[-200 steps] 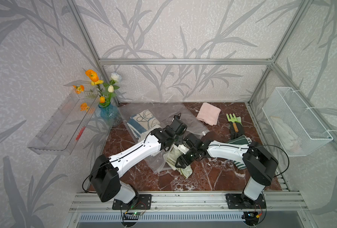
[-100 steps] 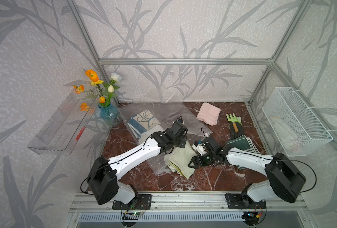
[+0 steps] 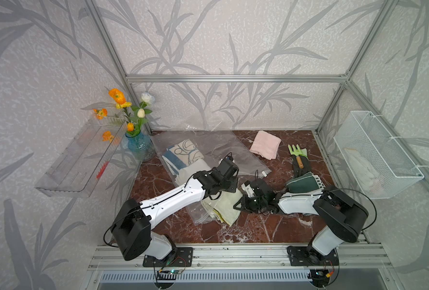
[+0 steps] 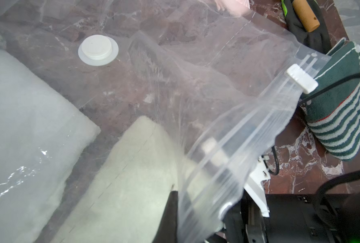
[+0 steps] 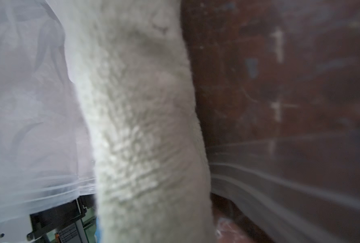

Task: Place the folded towel into the vacuum bag
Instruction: Place the towel in the vacuum bag.

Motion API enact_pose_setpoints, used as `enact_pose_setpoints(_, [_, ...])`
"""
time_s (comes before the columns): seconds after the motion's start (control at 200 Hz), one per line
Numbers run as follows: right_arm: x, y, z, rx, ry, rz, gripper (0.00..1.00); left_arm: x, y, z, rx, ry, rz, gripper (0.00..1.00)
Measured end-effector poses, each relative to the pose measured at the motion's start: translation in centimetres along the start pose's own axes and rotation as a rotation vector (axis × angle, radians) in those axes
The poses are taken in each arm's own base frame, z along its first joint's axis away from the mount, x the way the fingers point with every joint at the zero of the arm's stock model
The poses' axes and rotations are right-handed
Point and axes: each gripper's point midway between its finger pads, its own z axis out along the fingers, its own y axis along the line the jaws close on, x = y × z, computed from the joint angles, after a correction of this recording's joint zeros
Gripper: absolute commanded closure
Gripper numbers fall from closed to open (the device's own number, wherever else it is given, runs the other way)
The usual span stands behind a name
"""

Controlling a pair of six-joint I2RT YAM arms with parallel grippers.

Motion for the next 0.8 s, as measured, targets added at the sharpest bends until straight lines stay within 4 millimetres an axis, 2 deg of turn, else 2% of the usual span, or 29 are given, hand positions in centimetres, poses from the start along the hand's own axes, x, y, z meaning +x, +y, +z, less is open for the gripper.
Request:
enact_pose_setpoints(0.115, [-0.9,2.7,0.6,-0.069,0.008,0.013,0.87,0.3,0.0,0.2,0.002,0.005,0.000,1.00])
enact_pose_setpoints(0.22, [-1.4,3.9,1.6,-0.102,0.019,0.042,0.89,0.2,-0.1,0.2,0.009,0.001,-0.004,1.00])
enact_pose_setpoints(0.37, [-2.2,4.3,4.7,-0.107,0.047,0.073,0.92,0.1,-0.3,0.3,0.019,-0.004,-0.009,1.00])
enact_pose_setpoints(0.545, [-3.4,5.0,7.4,-0.138,0.046,0.068,0.94,0.1,-0.1,0.3,0.019,-0.001,-0.022,1.00])
enact_pose_setpoints(0.66, [-4.4,5.7,7.9,-0.171,0.037,0.065,0.95,0.1,-0.1,0.4,0.019,0.000,-0.023,1.00])
enact_pose_setpoints(0.8, [-3.4,5.5,7.7,-0.201,0.066,0.078,0.97,0.2,-0.4,0.3,0.031,0.002,-0.019,1.00])
